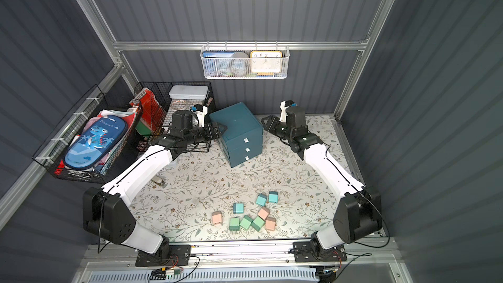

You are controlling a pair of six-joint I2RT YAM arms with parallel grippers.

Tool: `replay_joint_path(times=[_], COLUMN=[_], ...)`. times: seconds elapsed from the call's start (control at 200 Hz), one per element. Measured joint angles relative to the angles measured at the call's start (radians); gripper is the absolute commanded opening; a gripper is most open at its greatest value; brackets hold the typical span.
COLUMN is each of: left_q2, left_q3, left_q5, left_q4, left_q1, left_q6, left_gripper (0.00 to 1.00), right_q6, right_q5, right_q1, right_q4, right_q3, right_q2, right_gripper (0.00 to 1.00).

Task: Place the plugs into the drawer by color
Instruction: Open the drawer in the storage box.

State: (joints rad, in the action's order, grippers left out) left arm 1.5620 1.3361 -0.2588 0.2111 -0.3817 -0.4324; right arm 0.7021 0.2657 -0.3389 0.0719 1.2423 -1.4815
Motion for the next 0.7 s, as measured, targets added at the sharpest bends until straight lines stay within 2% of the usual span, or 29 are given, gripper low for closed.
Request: replay_joint_path(times=[0.265, 0.485, 0.7], left_q2=[0.069, 0.076, 0.076], left_q3=[0.000, -0.004, -0.004], left_q5=[0.018, 0.018, 0.018], left_q4=[0.008, 0.006, 0.006], left_q1=[0.000, 0.000, 0.000], left_q6=[0.007, 0.008, 0.008], left_gripper=[0.73, 0.73, 0.73], right_q6=[0.179, 0.286, 0.337], right_q5=[0.045, 0.091, 0.113], right_q1=[-0.088, -0.092, -0.108], right_q4=[-0.127, -0.231, -0.288], right_q3=[-0.149, -0.181, -0.192], right_q2=[-0.002, -0.070, -0.113], right_gripper=[0.36, 0.35, 0.35])
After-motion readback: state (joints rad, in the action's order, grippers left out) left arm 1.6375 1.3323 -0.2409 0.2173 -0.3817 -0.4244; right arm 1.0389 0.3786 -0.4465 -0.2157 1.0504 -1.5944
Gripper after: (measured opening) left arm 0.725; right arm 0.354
